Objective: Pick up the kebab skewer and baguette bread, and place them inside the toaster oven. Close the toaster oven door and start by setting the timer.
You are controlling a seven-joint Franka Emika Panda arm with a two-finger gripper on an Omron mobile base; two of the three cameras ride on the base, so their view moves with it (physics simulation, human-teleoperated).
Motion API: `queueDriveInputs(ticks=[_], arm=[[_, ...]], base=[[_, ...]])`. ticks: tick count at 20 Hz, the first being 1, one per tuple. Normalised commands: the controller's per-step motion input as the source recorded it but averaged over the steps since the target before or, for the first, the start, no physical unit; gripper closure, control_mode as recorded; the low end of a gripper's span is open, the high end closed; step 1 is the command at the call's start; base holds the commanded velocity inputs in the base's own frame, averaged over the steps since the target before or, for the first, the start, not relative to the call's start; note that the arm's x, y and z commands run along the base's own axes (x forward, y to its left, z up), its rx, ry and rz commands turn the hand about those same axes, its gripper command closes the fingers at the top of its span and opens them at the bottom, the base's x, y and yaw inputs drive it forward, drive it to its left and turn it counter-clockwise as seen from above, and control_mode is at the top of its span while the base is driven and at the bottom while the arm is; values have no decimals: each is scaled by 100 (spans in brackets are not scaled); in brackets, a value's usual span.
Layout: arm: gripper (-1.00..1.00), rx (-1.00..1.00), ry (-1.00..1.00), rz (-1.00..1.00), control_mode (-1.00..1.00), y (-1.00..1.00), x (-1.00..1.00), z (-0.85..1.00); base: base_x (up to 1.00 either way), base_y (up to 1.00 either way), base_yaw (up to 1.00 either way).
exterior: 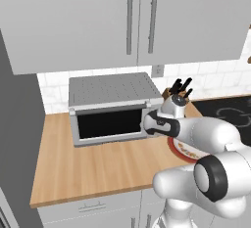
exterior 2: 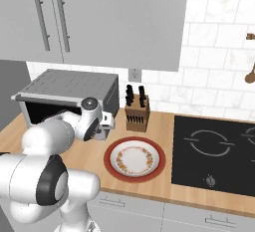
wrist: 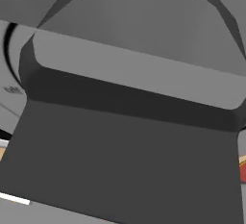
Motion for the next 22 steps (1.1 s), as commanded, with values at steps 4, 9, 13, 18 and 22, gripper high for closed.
queueDriveInputs(ticks=[4, 9, 13, 18, 22], arm=[[-100, 0, 2, 0, -100, 0, 0, 0], [-100, 0, 0, 0, -100, 0, 0, -3], [-100, 0, 0, 0, -100, 0, 0, -16], [-100, 0, 0, 0, -100, 0, 0, -26], [-100, 0, 0, 0, -100, 0, 0, -24]], base=[[0, 0, 0], [0, 0, 0], [0, 0, 0], [0, 0, 0], [0, 0, 0]])
